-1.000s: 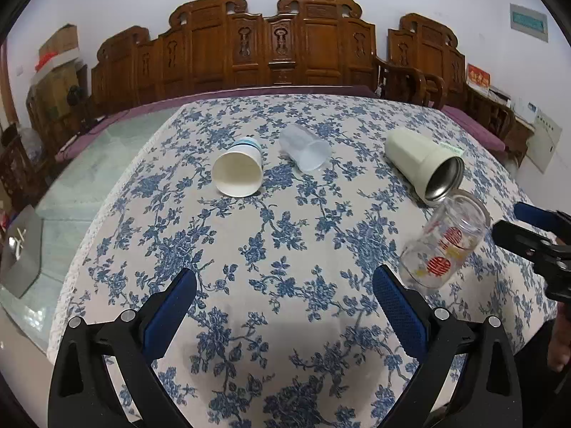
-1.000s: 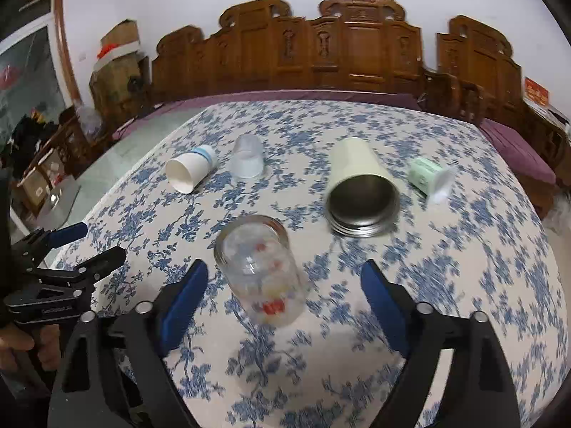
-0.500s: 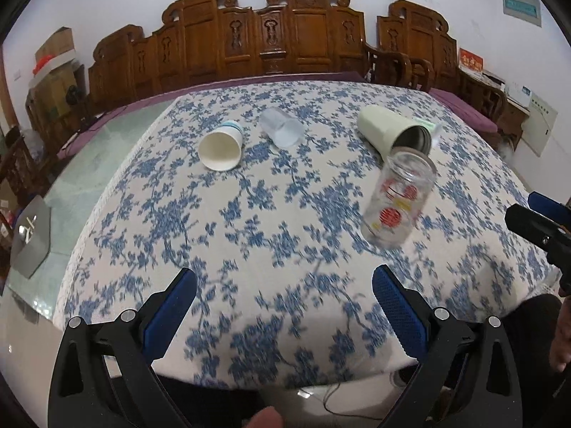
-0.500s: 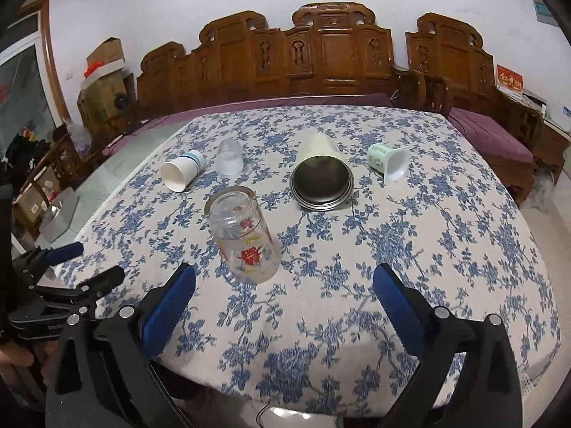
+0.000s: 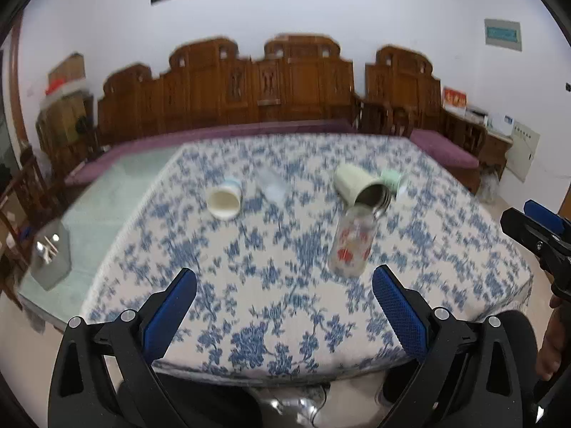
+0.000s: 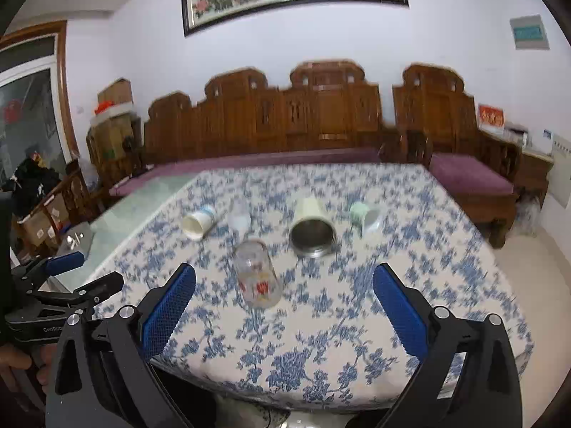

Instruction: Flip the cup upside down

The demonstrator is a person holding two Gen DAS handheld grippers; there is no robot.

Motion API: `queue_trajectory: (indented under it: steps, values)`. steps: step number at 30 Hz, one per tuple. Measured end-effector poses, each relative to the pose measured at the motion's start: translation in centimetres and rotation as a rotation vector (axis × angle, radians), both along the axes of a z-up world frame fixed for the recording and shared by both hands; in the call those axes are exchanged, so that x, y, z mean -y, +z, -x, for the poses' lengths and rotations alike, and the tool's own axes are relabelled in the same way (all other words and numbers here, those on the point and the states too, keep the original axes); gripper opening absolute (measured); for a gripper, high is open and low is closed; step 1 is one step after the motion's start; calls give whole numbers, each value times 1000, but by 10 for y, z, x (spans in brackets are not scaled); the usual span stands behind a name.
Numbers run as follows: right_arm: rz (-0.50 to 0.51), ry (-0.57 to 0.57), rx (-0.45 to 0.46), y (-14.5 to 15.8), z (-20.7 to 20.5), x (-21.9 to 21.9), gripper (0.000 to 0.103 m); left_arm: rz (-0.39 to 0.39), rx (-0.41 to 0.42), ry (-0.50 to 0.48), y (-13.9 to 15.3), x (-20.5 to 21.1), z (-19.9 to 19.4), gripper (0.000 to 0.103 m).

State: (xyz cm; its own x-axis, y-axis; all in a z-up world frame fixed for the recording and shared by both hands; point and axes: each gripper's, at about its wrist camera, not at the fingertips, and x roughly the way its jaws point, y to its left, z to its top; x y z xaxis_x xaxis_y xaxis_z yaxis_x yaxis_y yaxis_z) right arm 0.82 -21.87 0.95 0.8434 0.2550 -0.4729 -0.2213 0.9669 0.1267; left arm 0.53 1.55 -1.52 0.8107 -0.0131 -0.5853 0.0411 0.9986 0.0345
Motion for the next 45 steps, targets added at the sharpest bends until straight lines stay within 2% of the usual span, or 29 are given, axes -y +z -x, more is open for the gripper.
queue_trajectory:
  steps: [6, 11, 45]
  values:
    - [2, -13, 89, 30, 26, 3, 100, -6, 90, 7, 29, 7, 21, 95]
    - [-7, -15, 110, 37, 33, 5, 100, -10, 123, 14, 41, 9, 32, 95]
    - [-5, -24, 102, 31, 33, 4, 100, 9, 144, 20, 47, 13, 40, 95]
